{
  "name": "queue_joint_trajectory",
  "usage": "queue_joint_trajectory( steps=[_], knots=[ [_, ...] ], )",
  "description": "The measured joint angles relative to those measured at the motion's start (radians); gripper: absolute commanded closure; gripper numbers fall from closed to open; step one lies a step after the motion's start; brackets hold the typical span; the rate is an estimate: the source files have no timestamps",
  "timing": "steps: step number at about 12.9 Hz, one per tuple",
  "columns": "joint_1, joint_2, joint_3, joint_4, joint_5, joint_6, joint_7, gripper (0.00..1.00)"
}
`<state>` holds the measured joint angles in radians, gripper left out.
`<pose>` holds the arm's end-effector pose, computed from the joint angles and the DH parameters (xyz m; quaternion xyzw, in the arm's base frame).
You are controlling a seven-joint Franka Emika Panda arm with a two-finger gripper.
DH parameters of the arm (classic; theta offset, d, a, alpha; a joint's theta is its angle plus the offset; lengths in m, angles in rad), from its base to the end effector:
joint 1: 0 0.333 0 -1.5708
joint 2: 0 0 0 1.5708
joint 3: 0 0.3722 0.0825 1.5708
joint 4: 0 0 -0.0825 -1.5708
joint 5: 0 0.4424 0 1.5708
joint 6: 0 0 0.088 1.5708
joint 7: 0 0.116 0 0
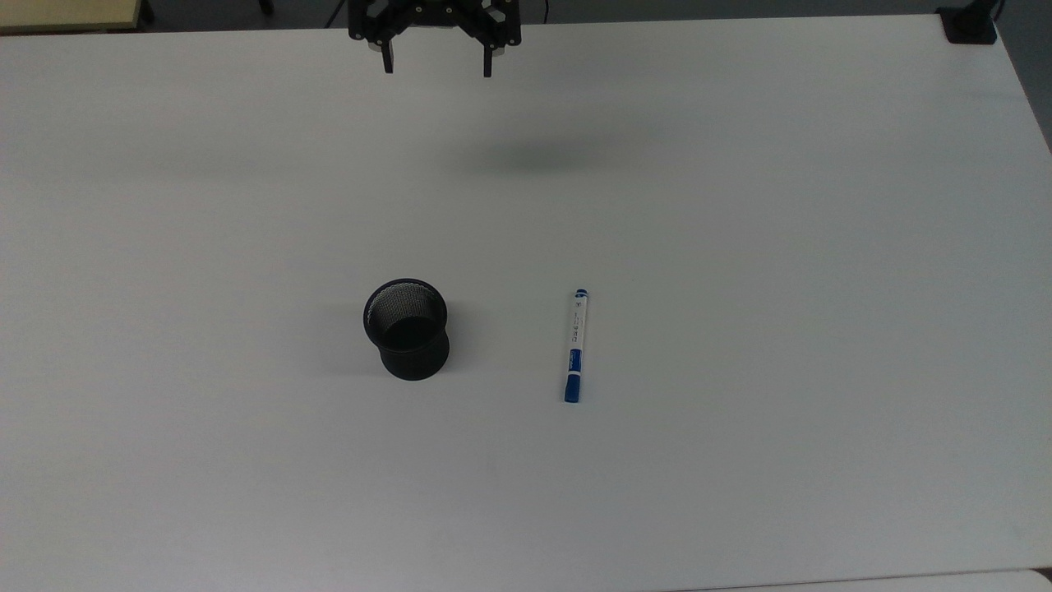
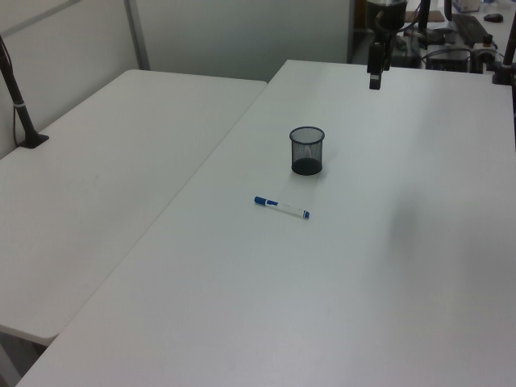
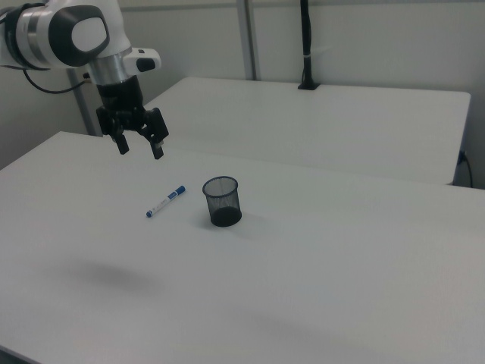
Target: Insert the marker
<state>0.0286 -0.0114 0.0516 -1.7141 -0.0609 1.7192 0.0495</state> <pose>0.6161 0.0435 0.6154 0.9993 0.0196 0.0102 0.0298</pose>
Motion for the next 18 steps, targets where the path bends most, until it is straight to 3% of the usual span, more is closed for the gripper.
queue_joint_trajectory(
  steps=[15, 18],
  knots=[
    [0.000, 0.004, 0.001, 0.000, 0.000, 0.001, 0.002, 0.00],
    [0.000, 0.026, 0.004, 0.000, 0.000, 0.060, 0.002, 0.00]
  ],
)
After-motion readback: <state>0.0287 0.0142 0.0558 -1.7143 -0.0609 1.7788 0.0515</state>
